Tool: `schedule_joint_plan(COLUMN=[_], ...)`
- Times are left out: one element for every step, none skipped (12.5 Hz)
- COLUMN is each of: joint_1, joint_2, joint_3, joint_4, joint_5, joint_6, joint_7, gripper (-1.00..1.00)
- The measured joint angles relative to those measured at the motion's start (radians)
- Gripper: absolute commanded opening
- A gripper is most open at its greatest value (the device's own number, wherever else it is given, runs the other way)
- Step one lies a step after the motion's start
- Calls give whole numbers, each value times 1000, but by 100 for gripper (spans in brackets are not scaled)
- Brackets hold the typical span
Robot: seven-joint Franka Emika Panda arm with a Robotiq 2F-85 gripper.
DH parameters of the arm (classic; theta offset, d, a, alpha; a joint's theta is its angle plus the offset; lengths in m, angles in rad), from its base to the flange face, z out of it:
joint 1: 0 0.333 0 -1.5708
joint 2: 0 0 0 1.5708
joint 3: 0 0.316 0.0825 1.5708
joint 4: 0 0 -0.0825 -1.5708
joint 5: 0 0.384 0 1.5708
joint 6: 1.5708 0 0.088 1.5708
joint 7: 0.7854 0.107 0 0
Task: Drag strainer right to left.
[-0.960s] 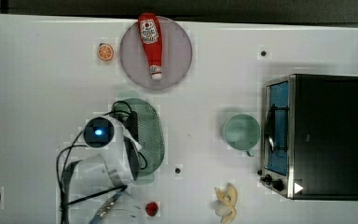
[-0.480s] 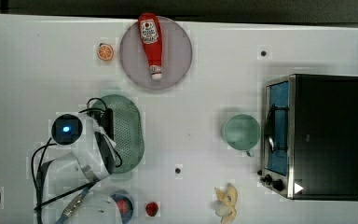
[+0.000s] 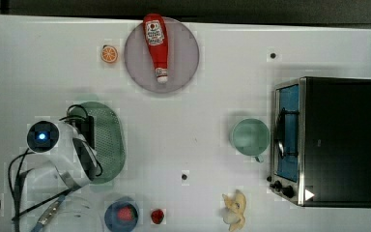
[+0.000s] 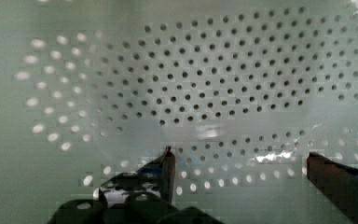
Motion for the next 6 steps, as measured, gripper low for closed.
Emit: schedule_joint_plan(joint_1=[15,27,42,54,62,73], joint_2=[4,8,24,40,46,46], joint_3=[-1,1,-1,-3,-1,-6], joint_4=[16,35,62,88,104,117], joint_5=[13,29,49,56,59,65], joint_6=[-4,-13,-11,-4,3,-1], joint_7=[0,0,0,2,4,8], gripper=[100,100,100,100,100,100])
